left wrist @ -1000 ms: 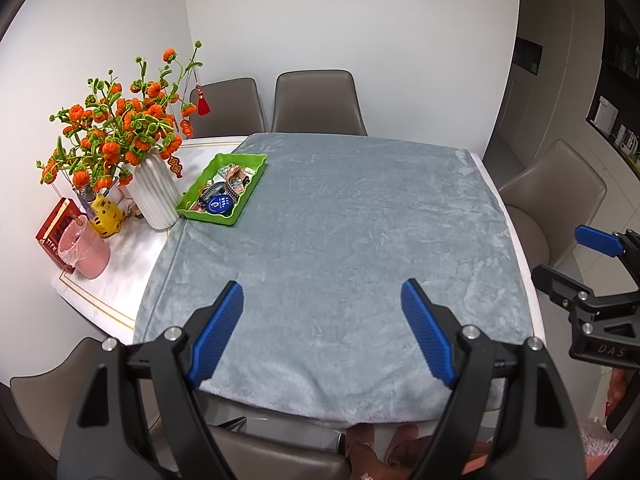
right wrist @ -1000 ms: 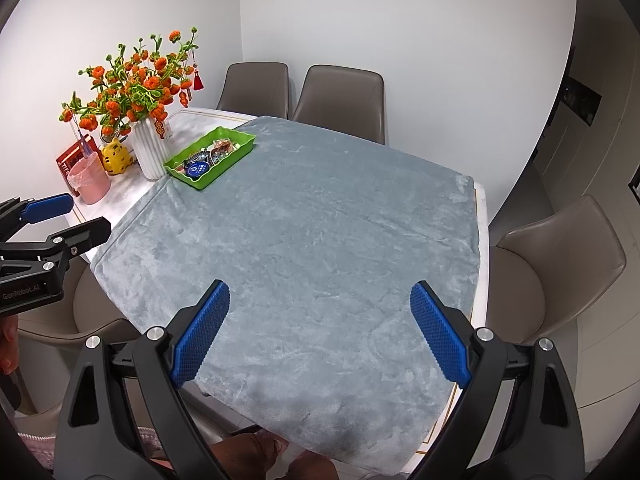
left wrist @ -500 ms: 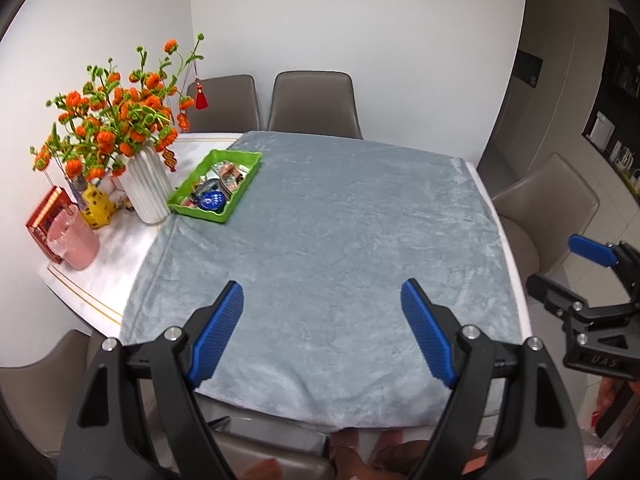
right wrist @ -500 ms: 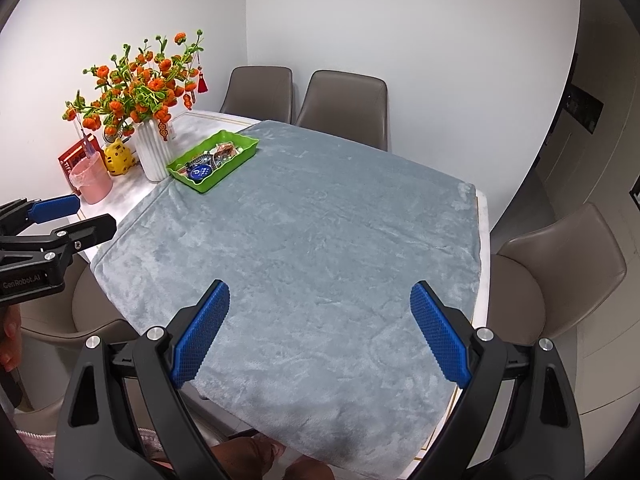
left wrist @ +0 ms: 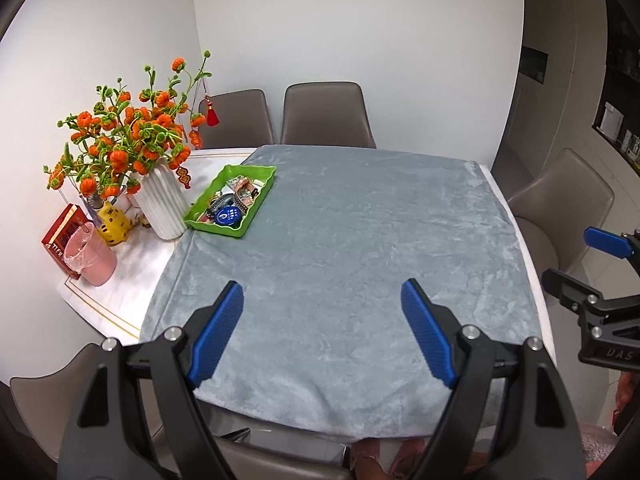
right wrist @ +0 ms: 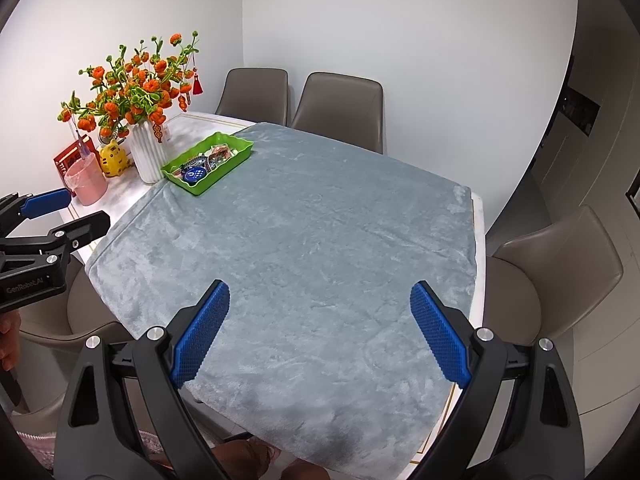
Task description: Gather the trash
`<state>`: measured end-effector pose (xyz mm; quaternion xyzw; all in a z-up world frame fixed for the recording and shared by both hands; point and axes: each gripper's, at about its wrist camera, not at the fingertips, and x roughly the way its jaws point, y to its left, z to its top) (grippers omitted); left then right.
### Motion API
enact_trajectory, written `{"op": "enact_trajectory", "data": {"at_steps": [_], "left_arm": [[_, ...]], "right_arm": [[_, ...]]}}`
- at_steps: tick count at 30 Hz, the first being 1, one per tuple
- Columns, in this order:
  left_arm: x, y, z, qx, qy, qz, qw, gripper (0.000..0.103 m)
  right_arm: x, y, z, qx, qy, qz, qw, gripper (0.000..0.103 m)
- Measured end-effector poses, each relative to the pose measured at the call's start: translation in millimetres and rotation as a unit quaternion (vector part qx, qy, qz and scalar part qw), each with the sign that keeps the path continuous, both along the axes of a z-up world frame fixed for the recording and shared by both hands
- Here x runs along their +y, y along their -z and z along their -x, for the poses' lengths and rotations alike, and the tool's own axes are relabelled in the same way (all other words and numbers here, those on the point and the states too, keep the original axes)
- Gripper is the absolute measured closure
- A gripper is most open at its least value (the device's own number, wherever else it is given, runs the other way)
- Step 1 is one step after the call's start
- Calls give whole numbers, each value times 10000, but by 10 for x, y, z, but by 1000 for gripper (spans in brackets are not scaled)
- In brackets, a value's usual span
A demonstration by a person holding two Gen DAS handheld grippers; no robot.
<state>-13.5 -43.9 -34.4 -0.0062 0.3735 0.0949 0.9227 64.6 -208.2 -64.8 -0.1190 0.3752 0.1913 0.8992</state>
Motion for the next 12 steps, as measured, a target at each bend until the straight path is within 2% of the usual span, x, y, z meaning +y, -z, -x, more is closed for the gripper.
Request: {"op": "enact_trajectory", "data": {"at_steps": [12], "left_arm": [[-51,13,-30,72,198,-12,9998,22]], "right_arm": [[13,11,7,19,1,-2,10000,14]]}}
